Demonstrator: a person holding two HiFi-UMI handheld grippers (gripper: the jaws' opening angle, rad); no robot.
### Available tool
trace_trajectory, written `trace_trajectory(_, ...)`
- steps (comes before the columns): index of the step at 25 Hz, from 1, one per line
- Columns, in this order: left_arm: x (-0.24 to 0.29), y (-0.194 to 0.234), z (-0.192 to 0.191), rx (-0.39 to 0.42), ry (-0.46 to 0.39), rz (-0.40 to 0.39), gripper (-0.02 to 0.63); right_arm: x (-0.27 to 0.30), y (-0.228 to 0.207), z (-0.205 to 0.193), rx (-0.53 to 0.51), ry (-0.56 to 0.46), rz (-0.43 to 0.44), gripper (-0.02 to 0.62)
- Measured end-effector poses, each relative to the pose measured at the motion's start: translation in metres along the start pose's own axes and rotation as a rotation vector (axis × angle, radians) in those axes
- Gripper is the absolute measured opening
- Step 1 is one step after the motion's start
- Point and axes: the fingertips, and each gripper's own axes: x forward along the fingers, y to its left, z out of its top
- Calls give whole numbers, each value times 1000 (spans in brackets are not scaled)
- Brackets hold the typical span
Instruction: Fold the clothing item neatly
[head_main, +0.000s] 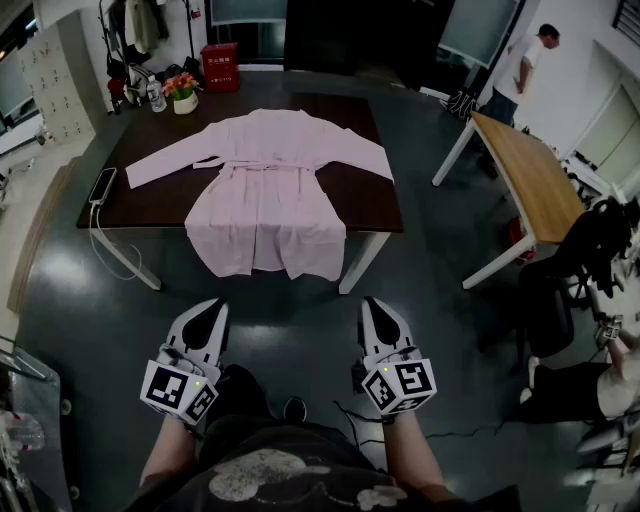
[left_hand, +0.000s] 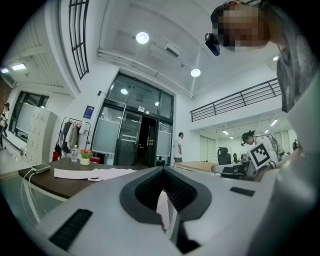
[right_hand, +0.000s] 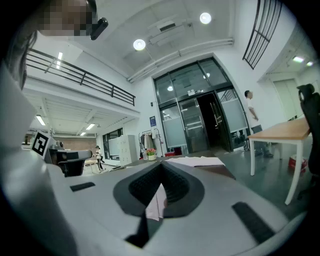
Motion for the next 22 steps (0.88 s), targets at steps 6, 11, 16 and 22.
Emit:
trace_trajectory(6,1,8,1,-13,5,1,9,8,3,-3,6,23,6,-9)
trace_trajectory(11,4,13,7,-6,-2,8,9,12,4,1,-3,19,6,-9)
trace_trajectory(16,9,13,3,-4,14,26,9,9,-10,1,39,-10,-36,-9)
trace_trajectory(22,18,8,-6,-6,35,30,9,-2,-24,-5,69,-18,-54,-9)
